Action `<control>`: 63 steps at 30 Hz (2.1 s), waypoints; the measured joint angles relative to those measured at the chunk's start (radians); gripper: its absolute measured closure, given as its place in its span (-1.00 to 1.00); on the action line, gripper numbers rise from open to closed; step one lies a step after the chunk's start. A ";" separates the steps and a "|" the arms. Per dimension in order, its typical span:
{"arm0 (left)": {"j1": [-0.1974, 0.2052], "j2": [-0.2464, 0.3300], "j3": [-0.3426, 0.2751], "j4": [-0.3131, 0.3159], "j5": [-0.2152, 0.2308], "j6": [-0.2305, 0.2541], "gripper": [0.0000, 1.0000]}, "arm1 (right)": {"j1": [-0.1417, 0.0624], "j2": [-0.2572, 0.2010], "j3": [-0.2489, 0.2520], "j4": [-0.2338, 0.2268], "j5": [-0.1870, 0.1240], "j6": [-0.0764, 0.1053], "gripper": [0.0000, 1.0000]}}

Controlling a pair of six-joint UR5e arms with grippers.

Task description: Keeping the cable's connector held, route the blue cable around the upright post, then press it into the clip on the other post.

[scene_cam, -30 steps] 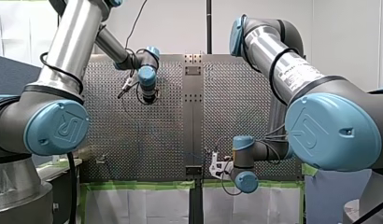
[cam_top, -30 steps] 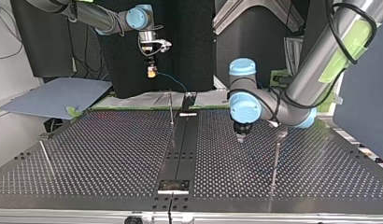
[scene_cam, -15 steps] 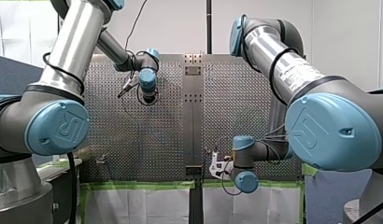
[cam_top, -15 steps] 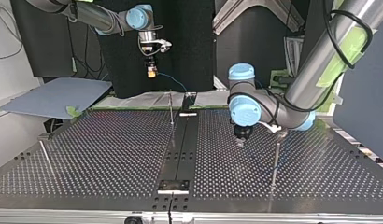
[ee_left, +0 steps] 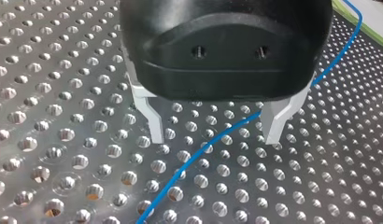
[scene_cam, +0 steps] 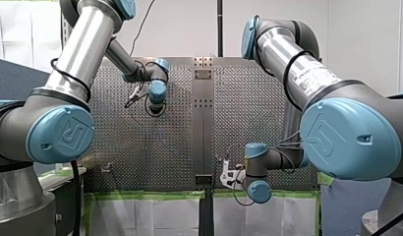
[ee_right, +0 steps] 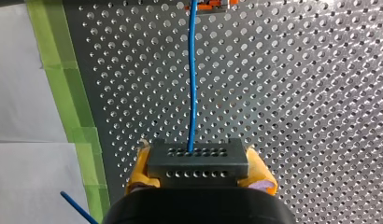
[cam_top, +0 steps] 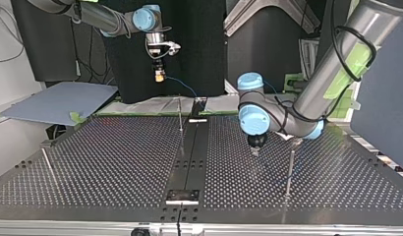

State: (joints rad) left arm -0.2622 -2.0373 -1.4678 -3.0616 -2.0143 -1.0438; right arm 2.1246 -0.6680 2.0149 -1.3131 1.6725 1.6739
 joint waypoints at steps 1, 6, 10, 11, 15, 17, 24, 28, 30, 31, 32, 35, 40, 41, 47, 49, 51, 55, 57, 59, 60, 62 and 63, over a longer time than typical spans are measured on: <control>0.000 -0.003 0.000 0.001 0.000 0.001 -0.98 | 0.000 0.000 0.000 0.000 0.000 0.000 1.00; -0.011 -0.043 0.000 0.001 -0.016 0.022 -0.98 | 0.000 0.000 0.000 0.001 0.000 0.000 1.00; -0.023 -0.085 0.000 0.000 -0.037 0.040 -0.98 | 0.000 0.000 0.000 0.001 0.000 0.000 1.00; -0.025 -0.093 0.000 0.000 -0.042 0.042 -0.98 | 0.000 0.000 0.000 0.001 0.000 0.000 1.00; -0.029 -0.109 0.000 0.000 -0.070 0.056 -0.98 | 0.000 0.000 0.000 0.000 0.000 0.000 1.00; -0.029 -0.111 0.000 0.001 -0.081 0.063 -0.98 | 0.000 0.000 0.000 -0.001 0.000 0.000 1.00; -0.029 -0.132 0.000 0.000 -0.108 0.081 -0.98 | 0.000 0.000 0.000 -0.004 -0.003 0.002 1.00; -0.035 -0.164 0.000 -0.001 -0.111 0.084 -0.98 | 0.000 0.000 0.000 -0.005 -0.007 0.002 1.00; -0.037 -0.174 0.000 -0.001 -0.110 0.082 -0.98 | 0.000 0.000 0.000 -0.005 -0.008 0.002 1.00; -0.039 -0.181 0.000 0.000 -0.111 0.081 -0.98 | 0.000 0.000 0.000 -0.005 -0.008 0.001 1.00; -0.039 -0.186 0.000 0.000 -0.112 0.080 -0.98 | 0.000 0.000 0.000 -0.005 -0.008 0.002 1.00; -0.044 -0.207 0.000 -0.001 -0.115 0.077 -0.98 | 0.001 0.001 0.000 -0.005 -0.008 0.002 1.00; -0.056 -0.227 0.000 0.001 -0.117 0.057 -0.98 | 0.000 0.000 0.000 -0.005 -0.008 0.002 1.00; -0.058 -0.228 0.000 0.001 -0.117 0.054 -0.98 | 0.000 0.000 0.000 -0.005 -0.008 0.002 1.00; -0.063 -0.242 0.000 0.015 -0.103 0.025 -0.98 | 0.001 0.000 0.000 -0.005 -0.008 0.001 1.00; -0.069 -0.251 0.000 0.019 -0.090 0.010 -0.98 | 0.002 0.000 0.000 -0.005 -0.008 0.001 1.00; -0.076 -0.255 0.000 0.020 -0.081 -0.005 -0.98 | 0.003 0.000 0.000 -0.006 -0.008 0.001 1.00; -0.084 -0.259 0.000 0.021 -0.054 -0.043 -0.98 | 0.004 0.000 0.000 -0.009 -0.008 0.001 1.00; -0.085 -0.259 0.000 0.022 -0.038 -0.060 -0.98 | 0.004 0.000 0.000 -0.010 -0.008 0.001 1.00; -0.086 -0.259 0.000 0.023 -0.019 -0.079 -0.98 | 0.005 0.000 0.000 -0.011 -0.009 0.001 1.00; -0.087 -0.260 0.000 0.023 -0.013 -0.088 -0.98 | 0.005 0.000 0.000 -0.011 -0.010 0.001 1.00; -0.090 -0.262 0.000 0.023 0.000 -0.103 -0.98 | 0.005 0.000 0.000 -0.011 -0.010 0.001 1.00; -0.091 -0.265 0.000 0.022 0.004 -0.108 -0.98 | 0.005 0.000 0.000 -0.011 -0.010 0.001 1.00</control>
State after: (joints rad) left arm -0.3534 -2.3027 -1.4676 -3.0394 -2.0100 -1.1520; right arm 2.1298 -0.6680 2.0149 -1.3241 1.6621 1.6750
